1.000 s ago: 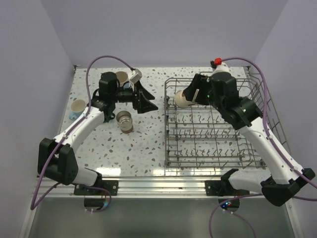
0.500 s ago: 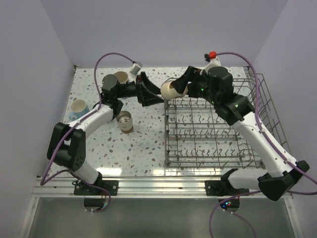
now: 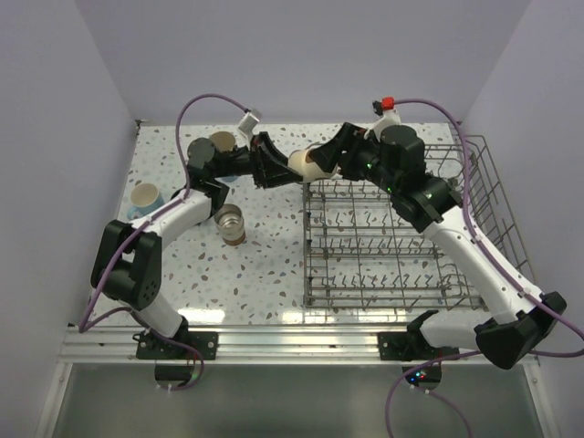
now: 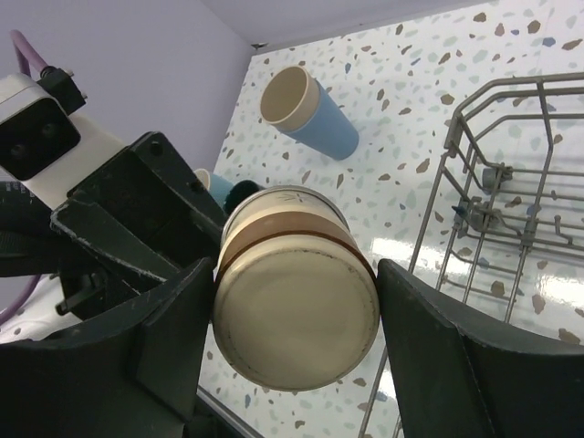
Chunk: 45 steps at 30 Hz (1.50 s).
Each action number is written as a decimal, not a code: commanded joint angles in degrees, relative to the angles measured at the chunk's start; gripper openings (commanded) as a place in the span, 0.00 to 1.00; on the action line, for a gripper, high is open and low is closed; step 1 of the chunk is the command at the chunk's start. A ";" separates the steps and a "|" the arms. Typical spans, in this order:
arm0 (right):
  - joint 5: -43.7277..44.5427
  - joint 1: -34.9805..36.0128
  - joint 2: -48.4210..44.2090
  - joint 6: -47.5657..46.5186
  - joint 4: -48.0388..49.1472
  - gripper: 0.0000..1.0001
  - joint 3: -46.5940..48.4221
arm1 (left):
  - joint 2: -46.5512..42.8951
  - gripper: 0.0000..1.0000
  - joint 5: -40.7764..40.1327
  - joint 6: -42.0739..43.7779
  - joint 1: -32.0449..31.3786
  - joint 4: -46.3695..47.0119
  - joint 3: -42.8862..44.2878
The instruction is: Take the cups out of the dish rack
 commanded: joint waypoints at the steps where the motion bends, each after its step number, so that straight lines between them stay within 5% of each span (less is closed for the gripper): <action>1: -2.49 -0.03 1.07 0.87 4.99 0.16 -1.26 | -2.26 0.34 1.55 -1.47 -0.26 5.11 1.16; 3: -3.19 -0.03 1.42 1.14 5.78 0.16 -1.96 | -3.22 0.20 2.16 -1.83 -0.26 5.47 0.98; 4: -3.63 -0.03 1.69 1.23 5.96 0.16 -2.05 | -3.67 0.04 2.34 -1.39 -0.26 4.95 0.98; 7: -3.46 -0.03 1.78 1.14 5.87 0.23 -2.84 | -5.42 0.00 2.78 2.71 0.36 -1.45 1.07; 9: -2.94 -0.03 1.52 0.62 4.91 0.38 -3.37 | -7.70 0.00 2.95 7.90 1.50 -13.55 1.59; 13: -1.27 -0.03 0.29 -0.62 3.15 0.81 -5.03 | -10.96 0.00 -4.67 45.38 2.82 -54.65 9.82; 14: -0.66 -0.03 -0.06 -0.79 2.89 0.87 -5.82 | -11.49 0.00 -7.39 51.46 2.82 -68.66 11.25; 16: -0.21 -0.03 -0.94 -1.14 2.88 0.98 -6.70 | -12.81 0.00 -14.51 64.23 2.82 -81.98 14.23; 24: 1.10 -0.03 -2.18 -3.43 1.22 0.98 -7.58 | -16.85 0.00 -46.82 89.98 2.82 -108.94 20.40; 30: 1.99 0.05 -2.88 -5.19 -0.10 0.98 -9.17 | -16.59 0.00 -62.24 98.97 2.73 -124.34 21.99; 45: 3.92 -0.03 -4.90 -6.59 -2.74 0.98 -12.68 | -9.83 0.00 -68.30 100.65 -1.22 -128.39 22.43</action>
